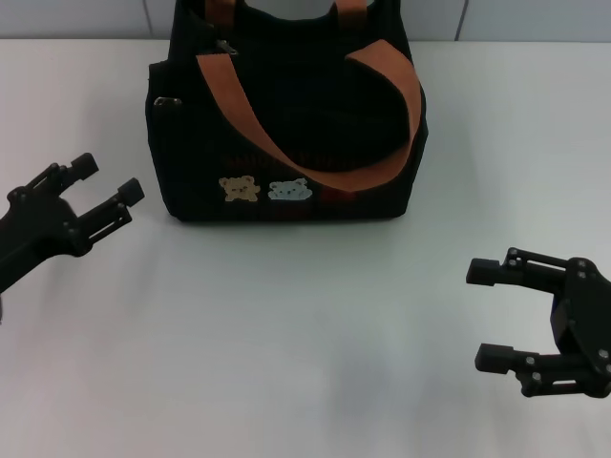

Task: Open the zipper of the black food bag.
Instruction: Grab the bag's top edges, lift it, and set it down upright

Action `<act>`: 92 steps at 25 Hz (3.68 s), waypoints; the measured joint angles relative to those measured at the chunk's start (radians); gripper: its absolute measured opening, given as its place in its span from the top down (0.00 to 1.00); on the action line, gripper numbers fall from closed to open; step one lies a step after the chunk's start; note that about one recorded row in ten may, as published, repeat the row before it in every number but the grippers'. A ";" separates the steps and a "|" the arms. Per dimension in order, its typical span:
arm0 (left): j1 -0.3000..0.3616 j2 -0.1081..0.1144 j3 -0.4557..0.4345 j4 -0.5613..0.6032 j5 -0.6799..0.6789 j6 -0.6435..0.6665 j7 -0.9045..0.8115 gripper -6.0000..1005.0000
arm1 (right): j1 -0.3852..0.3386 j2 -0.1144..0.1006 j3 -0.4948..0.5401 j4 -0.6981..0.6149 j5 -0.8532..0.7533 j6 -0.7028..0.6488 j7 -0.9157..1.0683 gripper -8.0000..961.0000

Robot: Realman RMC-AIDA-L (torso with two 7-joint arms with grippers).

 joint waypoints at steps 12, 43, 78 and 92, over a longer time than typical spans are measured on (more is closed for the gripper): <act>-0.147 -0.003 0.000 -0.184 -0.039 -0.220 0.212 0.25 | 0.000 0.011 0.000 0.000 0.001 -0.010 0.000 0.13; -0.199 -0.002 0.024 -0.234 -0.032 -0.254 0.257 0.67 | 0.004 0.016 0.000 0.000 0.001 -0.002 -0.002 0.13; -0.186 -0.001 0.025 -0.228 -0.037 -0.184 0.269 0.87 | 0.001 0.017 0.002 0.000 0.001 0.000 0.006 0.13; -0.185 0.001 0.025 -0.227 -0.037 -0.177 0.269 0.87 | -0.001 0.017 0.002 0.000 0.001 0.000 0.003 0.13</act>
